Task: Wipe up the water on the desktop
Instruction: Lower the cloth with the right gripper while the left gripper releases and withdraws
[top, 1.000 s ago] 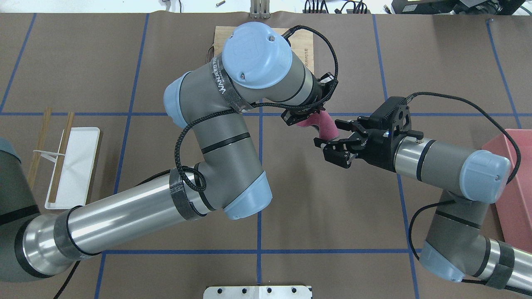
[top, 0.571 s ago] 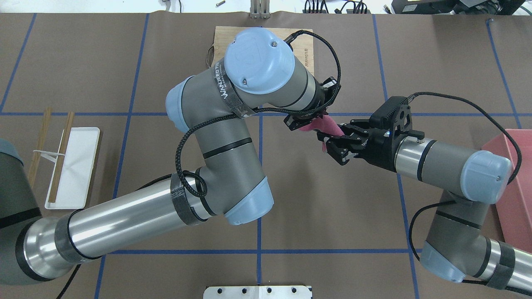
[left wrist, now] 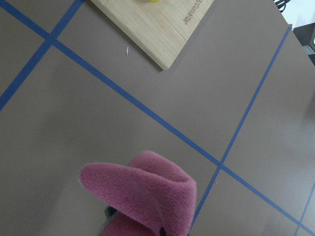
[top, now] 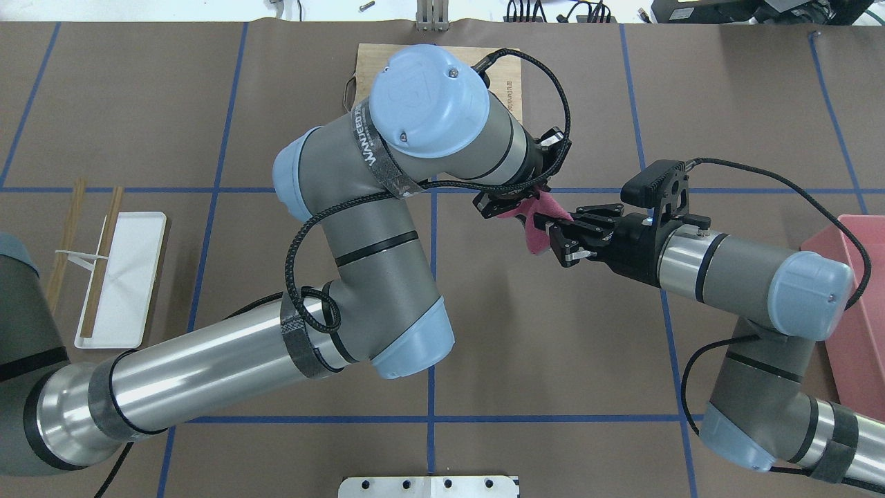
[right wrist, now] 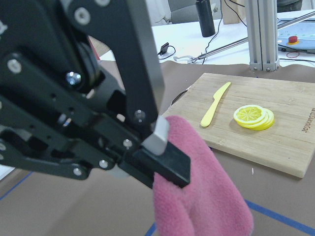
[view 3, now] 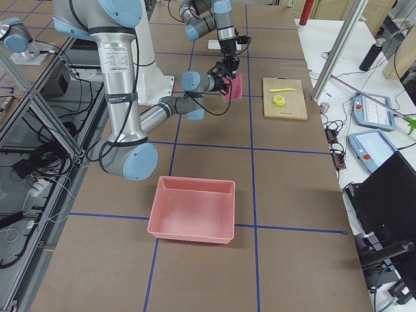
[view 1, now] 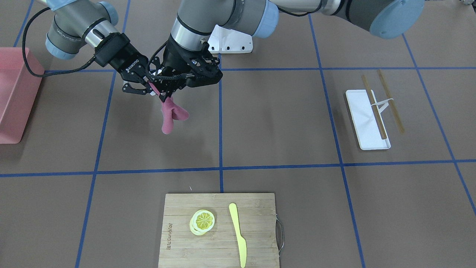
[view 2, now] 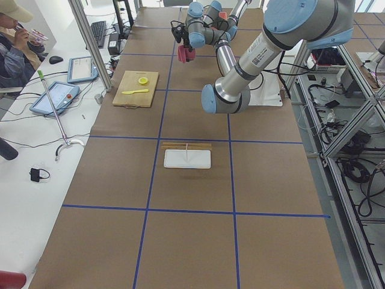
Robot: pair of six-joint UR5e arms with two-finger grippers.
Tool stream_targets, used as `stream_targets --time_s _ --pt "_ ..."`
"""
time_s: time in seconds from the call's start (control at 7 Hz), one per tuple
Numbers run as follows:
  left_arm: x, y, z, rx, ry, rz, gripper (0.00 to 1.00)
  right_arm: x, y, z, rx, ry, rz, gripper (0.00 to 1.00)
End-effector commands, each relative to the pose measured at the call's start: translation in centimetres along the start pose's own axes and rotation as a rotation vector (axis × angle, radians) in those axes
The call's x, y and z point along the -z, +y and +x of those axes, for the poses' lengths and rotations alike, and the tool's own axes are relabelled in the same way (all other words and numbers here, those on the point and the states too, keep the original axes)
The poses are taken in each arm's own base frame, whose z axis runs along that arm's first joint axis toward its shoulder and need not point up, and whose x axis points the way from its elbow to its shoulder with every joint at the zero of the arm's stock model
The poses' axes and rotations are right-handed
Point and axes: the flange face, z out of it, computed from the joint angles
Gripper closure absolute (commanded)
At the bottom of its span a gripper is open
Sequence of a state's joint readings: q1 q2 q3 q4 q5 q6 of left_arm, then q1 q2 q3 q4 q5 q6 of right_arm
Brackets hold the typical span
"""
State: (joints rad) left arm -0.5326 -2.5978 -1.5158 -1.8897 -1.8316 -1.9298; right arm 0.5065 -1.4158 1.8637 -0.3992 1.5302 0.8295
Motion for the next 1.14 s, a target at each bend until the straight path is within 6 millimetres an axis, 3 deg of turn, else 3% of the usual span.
stream_targets --time_s 0.0,0.14,0.43,0.57,0.71,1.0 --pt "1.1 -0.1 -0.3 -0.01 0.018 -0.002 0.04 -0.2 0.3 0.0 -0.009 0.004 -0.011 1.0" --pt "3.4 -0.8 -1.0 -0.014 0.051 0.0 0.03 -0.4 0.8 -0.1 -0.011 0.004 -0.025 1.0" --pt "9.9 -6.9 -3.3 0.0 0.097 0.018 0.03 -2.0 2.2 -1.8 -0.108 0.043 -0.098 1.0" --pt "13.9 -12.3 -4.7 0.029 0.085 0.009 0.03 -3.9 2.6 -4.3 -0.181 0.087 -0.14 1.0" --pt "16.6 -16.6 -6.4 0.017 0.066 0.024 0.03 -5.9 1.0 -8.0 -0.234 0.132 -0.183 1.0" --pt "20.1 -23.0 -11.7 0.005 0.037 0.113 0.03 -8.3 2.6 -15.1 -0.397 0.195 -0.302 1.0"
